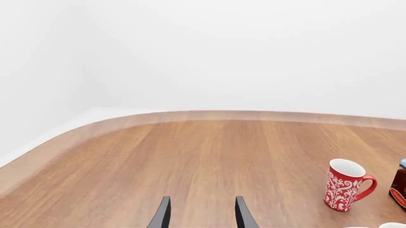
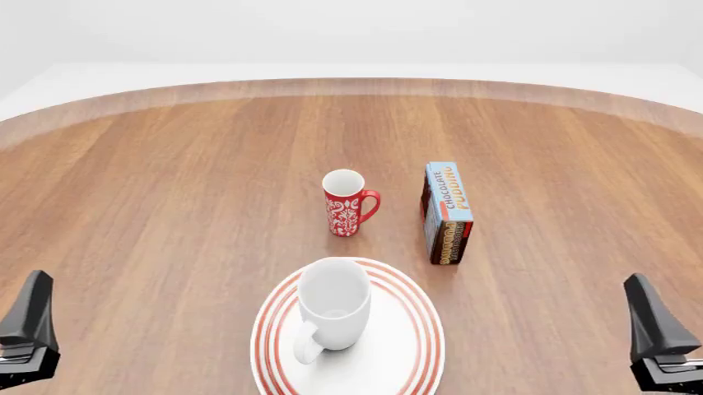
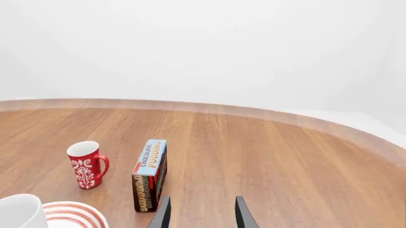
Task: Pick up the white mug and put it on the plate, and put the chocolate pudding to the right of the plate.
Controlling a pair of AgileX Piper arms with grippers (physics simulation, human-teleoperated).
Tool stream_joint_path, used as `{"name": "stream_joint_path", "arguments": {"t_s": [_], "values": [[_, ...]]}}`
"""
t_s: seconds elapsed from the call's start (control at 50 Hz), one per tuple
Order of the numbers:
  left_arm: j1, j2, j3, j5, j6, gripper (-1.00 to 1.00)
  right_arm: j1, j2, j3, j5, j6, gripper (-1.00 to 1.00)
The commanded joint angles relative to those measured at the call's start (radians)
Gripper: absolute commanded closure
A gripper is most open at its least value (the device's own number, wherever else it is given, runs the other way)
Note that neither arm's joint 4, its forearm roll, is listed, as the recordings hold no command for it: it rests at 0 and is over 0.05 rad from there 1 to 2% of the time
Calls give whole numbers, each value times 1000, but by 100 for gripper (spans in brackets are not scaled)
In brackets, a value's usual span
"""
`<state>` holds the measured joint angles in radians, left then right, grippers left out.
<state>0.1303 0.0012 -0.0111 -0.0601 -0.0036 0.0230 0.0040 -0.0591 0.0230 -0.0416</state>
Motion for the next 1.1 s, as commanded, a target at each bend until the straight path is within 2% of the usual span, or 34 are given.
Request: {"name": "stream_joint_path", "arguments": {"t_s": [0.02,0.06,0.42,0.46,0.5,0.64,1.1], "values": [[0,-1,0,-3,1,-100,15,54,-59,14,-11,-100],[-1,-1,0,-3,2,-100,34,95,-66,-20,-51,-100],[-7,-1,-3,-2,4,-100,91,325,-141,-173,-112,-100],[-7,-1,-4,-1,4,-100,93,388,-151,-201,-91,-100],[-6,-1,-4,-1,3,-100,92,401,-153,-213,-96,-100],[-7,-1,-4,0,5,-100,110,506,-169,-285,-136,-100],[-10,-1,-2,-4,13,-100,162,726,-252,-378,-169,-100]]}}
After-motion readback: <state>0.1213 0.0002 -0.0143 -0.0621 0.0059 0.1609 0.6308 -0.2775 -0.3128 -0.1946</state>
